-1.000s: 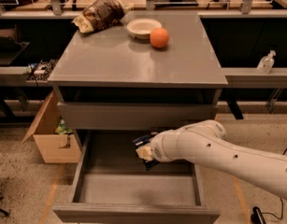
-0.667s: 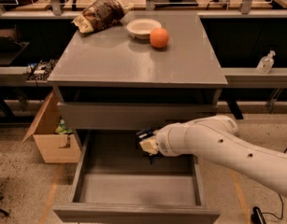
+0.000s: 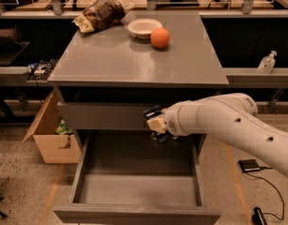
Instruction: Pick rxbar blueberry from middle drawer and place on counter
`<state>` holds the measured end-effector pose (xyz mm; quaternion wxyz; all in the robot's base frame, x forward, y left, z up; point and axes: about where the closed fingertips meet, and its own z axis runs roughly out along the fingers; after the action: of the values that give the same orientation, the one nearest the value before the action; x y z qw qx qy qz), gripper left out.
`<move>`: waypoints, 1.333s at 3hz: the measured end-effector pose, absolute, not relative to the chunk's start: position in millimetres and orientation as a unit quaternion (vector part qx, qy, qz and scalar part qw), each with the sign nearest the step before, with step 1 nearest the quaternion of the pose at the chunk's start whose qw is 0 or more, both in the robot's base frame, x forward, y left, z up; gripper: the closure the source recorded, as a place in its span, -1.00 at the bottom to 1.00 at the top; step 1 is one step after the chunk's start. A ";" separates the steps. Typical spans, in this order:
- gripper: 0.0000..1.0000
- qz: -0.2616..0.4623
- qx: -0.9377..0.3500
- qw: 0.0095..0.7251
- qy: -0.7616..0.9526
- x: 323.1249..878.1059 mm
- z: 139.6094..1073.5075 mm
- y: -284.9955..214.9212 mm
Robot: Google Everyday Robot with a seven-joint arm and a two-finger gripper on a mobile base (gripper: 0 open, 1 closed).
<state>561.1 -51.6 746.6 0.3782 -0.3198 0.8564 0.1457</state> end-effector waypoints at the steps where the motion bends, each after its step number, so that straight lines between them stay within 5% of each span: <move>1: 1.00 0.146 -0.320 0.378 0.856 561.1 746.6 -51.6; 4: 1.00 0.118 -0.301 0.459 0.828 604.1 827.0 -55.5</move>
Offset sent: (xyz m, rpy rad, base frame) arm 0.0223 -0.0080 0.0402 0.0326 -0.0771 -0.0042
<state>604.1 -55.5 827.0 0.4587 -0.3009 0.8277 0.1180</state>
